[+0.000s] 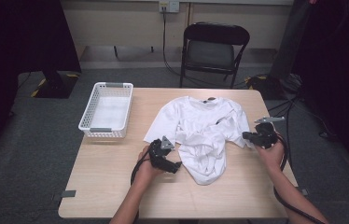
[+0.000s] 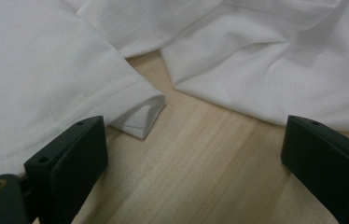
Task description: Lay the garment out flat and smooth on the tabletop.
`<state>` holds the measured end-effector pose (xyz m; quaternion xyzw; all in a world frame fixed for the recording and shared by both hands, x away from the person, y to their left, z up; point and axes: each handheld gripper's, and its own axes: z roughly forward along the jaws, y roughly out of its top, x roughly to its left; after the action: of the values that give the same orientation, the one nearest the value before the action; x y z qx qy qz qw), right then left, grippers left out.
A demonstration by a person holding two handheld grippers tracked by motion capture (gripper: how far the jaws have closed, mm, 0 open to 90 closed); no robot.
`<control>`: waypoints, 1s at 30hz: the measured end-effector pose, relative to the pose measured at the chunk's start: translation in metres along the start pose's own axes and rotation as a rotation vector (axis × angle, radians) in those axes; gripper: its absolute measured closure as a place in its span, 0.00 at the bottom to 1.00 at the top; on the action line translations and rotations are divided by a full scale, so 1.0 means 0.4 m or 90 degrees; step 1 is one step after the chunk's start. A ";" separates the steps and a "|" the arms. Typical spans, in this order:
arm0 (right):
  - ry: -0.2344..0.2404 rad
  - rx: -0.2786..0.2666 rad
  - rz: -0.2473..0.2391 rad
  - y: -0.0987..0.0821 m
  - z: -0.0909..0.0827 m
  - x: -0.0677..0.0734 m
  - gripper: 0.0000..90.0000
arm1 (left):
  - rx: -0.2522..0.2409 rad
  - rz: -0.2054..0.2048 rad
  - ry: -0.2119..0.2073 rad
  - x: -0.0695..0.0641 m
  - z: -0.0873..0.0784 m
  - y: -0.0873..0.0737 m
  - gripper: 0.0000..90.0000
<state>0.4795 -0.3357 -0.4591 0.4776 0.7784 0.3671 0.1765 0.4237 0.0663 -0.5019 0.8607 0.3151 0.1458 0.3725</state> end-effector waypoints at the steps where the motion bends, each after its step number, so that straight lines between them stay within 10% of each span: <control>1: 0.004 -0.004 0.007 -0.001 -0.003 -0.004 0.96 | 0.000 0.000 0.000 0.000 0.000 0.000 0.07; 21: 0.018 0.003 0.011 -0.016 -0.003 -0.005 0.98 | 0.000 0.000 0.000 0.000 0.000 0.000 0.07; 30: 0.006 -0.037 0.070 -0.007 -0.074 -0.100 0.98 | 0.000 0.000 0.000 0.000 0.000 0.000 0.07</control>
<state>0.4785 -0.3835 -0.4444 0.5125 0.7408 0.4011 0.1665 0.4237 0.0662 -0.5019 0.8606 0.3150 0.1458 0.3727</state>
